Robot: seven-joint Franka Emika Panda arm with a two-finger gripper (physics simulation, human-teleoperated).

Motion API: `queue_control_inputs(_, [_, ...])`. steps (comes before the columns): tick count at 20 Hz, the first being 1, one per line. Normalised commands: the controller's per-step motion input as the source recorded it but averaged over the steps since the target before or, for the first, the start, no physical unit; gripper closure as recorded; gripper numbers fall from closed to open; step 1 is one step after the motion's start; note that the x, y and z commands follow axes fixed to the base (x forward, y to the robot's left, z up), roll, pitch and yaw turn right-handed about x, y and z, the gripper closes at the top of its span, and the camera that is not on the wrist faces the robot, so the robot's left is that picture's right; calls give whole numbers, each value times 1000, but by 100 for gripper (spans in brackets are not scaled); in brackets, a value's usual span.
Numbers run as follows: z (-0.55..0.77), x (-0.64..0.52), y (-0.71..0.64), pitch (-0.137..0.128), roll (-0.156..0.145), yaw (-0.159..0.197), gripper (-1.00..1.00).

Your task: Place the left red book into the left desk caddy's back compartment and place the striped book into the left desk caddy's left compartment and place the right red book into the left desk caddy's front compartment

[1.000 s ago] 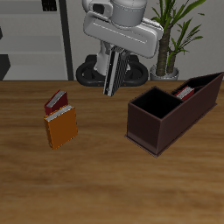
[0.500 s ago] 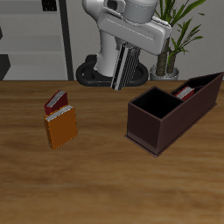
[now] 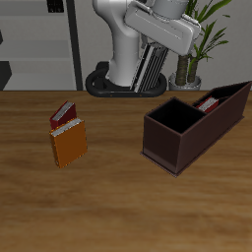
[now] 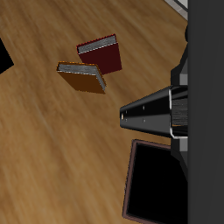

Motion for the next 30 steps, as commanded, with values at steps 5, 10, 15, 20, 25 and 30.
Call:
queue_control_inputs(5, [-95, -190, 217, 0, 29, -33, 100])
queue_control_inputs(10, [-106, -223, 212, -19, 25, 16, 100])
queue_control_inputs(15, [-165, -306, 307, 3, 57, 14, 100])
queue_control_inputs(20, [-41, -343, 261, -48, 7, 1, 100])
queue_control_inputs(25, [-224, -275, 379, -13, 7, 7, 100])
queue_control_inputs(30, [-128, -243, 229, -12, 53, 17, 100])
